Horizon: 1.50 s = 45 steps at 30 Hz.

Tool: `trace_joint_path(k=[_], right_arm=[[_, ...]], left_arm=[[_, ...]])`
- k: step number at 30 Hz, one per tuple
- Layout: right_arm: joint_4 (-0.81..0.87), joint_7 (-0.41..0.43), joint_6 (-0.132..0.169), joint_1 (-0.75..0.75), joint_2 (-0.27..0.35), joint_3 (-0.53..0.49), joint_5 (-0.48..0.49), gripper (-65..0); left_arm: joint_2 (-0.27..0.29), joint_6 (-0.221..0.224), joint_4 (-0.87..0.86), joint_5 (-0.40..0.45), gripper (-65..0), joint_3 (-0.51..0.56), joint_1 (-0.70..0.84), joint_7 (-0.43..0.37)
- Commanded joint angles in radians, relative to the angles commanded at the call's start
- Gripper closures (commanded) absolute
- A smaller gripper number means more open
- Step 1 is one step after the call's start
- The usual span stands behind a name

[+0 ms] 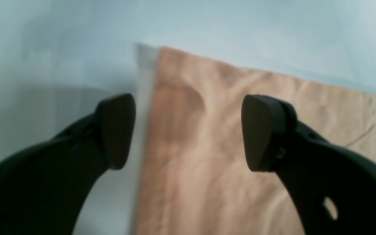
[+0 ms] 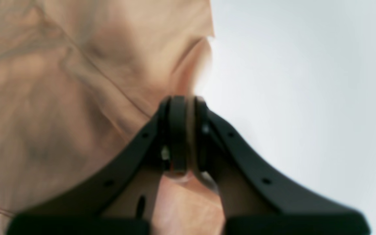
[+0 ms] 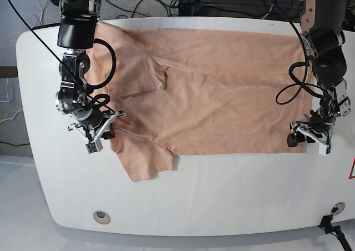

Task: Fold the T-shirt properly
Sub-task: 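Lift the hem with both grippers and fold it toward the shoulder edge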

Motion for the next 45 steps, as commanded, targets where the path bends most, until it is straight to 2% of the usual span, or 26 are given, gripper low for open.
trace_joint_path(k=[2,14,16,19,21,24,29,31,40,42,45], right_arm=[[0.000,0.000,0.000,0.000,0.002,0.000,0.000,-4.3],[0.000,0.000,0.000,0.000,0.002,0.002,0.000,-4.3],[0.000,0.000,0.000,0.000,0.002,0.002,0.000,-4.3],[-0.002,0.002,0.000,0.000,0.002,0.002,0.000,-4.3],[-0.002,0.002,0.000,0.000,0.002,0.002,0.000,-4.3],[-0.002,0.002,0.000,0.000,0.002,0.002,0.000,-4.3],[-0.002,0.002,0.000,0.000,0.002,0.000,0.000,-4.3],[-0.002,0.002,0.000,0.000,0.002,0.000,0.000,-4.3],[0.005,0.002,0.000,0.005,0.002,0.000,0.000,-4.0],[0.006,0.002,0.002,0.006,0.002,0.000,0.000,0.0],[0.006,0.002,0.002,0.021,0.003,0.002,0.000,0.0]], left_arm=[[0.021,0.000,0.000,-0.002,-48.1,0.009,0.000,0.000],[0.051,0.003,0.005,-0.003,-47.5,0.008,0.003,0.000],[0.051,0.003,0.005,-0.003,-40.9,0.008,0.002,0.000],[0.051,0.005,0.005,-0.003,-23.5,0.008,0.002,0.000],[0.051,0.005,0.005,-0.003,-14.3,0.008,0.002,0.000],[0.049,0.005,0.005,-0.003,-7.5,0.008,0.002,0.000],[0.049,0.000,0.006,-0.003,-6.3,0.008,0.003,-0.002],[0.049,0.000,0.006,-0.003,0.0,0.008,0.003,-0.002],[0.041,-0.002,0.012,-0.005,0.0,0.003,0.002,-0.002],[0.031,-0.002,0.075,-0.005,0.0,-0.028,0.011,0.000],[0.031,-0.002,0.173,-0.005,0.0,-0.057,0.061,0.005]])
